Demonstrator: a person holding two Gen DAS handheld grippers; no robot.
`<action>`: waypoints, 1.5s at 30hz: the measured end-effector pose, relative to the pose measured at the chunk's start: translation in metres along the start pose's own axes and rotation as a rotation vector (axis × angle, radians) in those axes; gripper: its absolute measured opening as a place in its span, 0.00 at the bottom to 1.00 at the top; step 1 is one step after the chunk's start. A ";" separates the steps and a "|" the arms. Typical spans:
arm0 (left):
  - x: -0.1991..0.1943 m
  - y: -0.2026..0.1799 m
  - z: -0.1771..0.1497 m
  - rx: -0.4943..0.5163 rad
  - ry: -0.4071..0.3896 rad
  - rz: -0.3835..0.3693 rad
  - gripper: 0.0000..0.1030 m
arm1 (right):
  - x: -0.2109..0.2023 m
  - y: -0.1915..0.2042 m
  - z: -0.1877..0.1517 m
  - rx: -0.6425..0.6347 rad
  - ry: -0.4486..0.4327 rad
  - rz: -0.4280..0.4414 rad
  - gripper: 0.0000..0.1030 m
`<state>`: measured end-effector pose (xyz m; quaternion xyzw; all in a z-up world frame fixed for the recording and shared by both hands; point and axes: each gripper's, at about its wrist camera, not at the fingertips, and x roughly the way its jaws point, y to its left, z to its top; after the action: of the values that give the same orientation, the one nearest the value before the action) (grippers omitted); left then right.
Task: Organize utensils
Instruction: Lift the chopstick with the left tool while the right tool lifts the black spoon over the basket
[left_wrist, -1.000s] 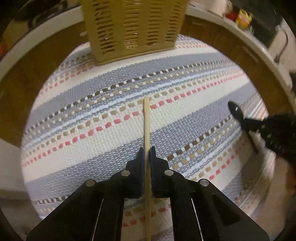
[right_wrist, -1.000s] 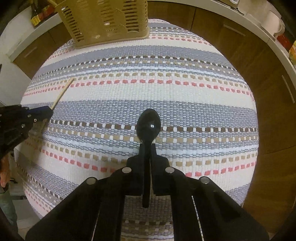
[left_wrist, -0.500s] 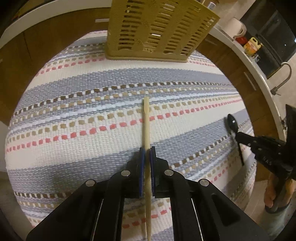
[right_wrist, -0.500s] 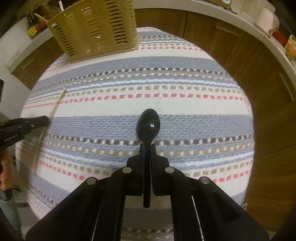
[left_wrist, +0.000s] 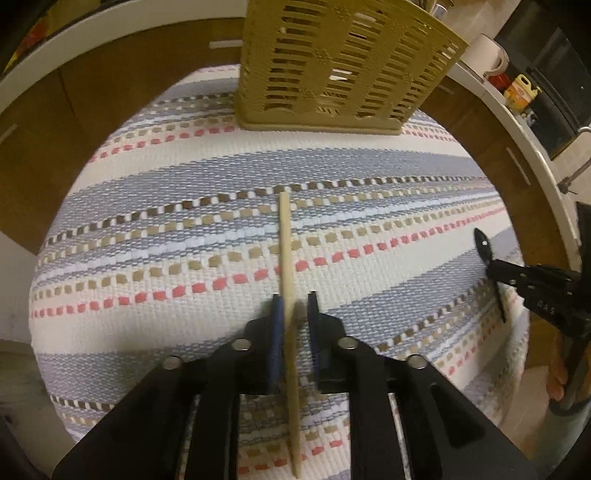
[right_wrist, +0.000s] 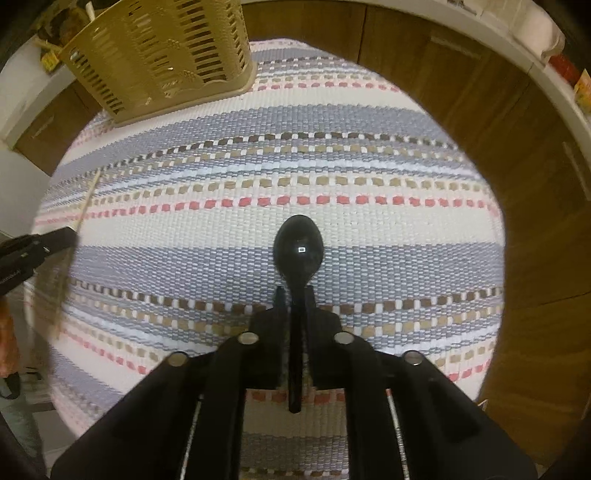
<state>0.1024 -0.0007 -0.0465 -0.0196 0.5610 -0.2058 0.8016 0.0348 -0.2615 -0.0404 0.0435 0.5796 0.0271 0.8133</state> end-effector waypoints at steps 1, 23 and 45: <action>0.000 -0.002 0.001 0.002 0.009 -0.001 0.18 | 0.000 -0.003 0.003 0.012 0.013 0.021 0.18; -0.032 -0.024 0.010 0.148 -0.106 0.034 0.03 | -0.028 0.015 0.001 -0.065 -0.129 0.036 0.04; -0.189 -0.036 0.083 -0.004 -0.877 -0.200 0.04 | -0.144 0.049 0.092 -0.024 -0.728 0.342 0.04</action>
<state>0.1129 0.0167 0.1624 -0.1606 0.1639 -0.2533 0.9398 0.0751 -0.2305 0.1301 0.1365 0.2374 0.1519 0.9497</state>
